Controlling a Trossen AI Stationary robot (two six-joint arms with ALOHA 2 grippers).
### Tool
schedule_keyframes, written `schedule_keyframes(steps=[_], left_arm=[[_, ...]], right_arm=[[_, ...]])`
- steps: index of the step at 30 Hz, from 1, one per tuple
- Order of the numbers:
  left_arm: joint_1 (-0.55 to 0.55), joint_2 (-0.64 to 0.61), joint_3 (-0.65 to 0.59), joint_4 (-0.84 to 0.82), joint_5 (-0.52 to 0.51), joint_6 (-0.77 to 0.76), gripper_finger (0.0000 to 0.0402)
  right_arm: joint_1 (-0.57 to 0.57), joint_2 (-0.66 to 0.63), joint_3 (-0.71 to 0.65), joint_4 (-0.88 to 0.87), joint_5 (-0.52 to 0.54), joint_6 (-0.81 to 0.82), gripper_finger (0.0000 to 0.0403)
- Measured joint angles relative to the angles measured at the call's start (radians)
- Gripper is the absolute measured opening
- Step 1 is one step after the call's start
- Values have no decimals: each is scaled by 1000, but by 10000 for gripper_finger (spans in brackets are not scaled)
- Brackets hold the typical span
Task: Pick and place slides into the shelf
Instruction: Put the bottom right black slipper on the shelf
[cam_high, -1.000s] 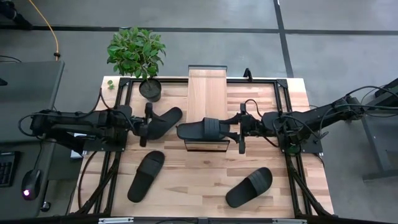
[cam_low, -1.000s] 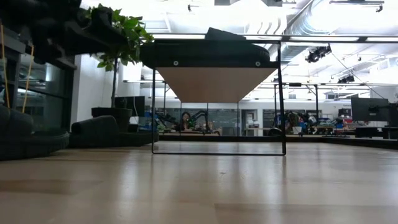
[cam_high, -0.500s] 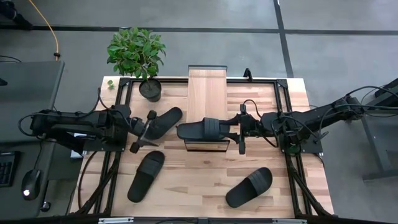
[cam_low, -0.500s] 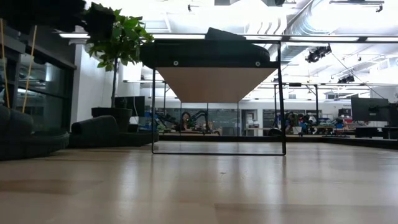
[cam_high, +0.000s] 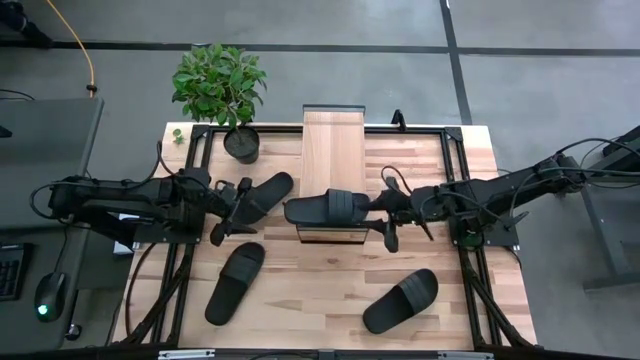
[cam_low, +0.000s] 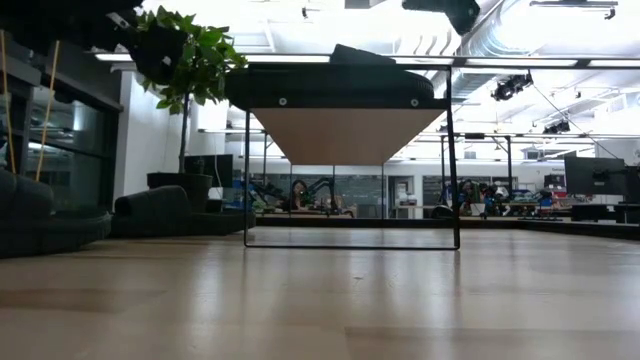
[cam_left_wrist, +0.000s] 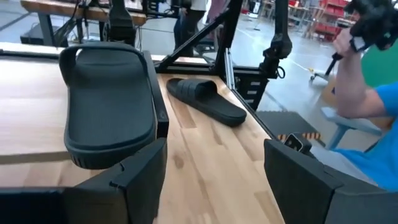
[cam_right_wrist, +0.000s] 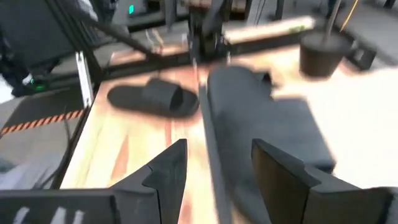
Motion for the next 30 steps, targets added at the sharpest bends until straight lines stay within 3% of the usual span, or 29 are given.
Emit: schedule_keyframes(steps=[11, 23, 30], left_arm=[[0, 0, 0, -2, -63, -39, 250], [0, 0, 0, -22, -67, -158, 250], [0, 0, 0, -26, -121, -189, 250]], right_arm=[[16, 4, 0, -200, -3, 217, 172], [165, 93, 0, -294, 25, 394, 172], [265, 123, 0, -297, 34, 514, 172]])
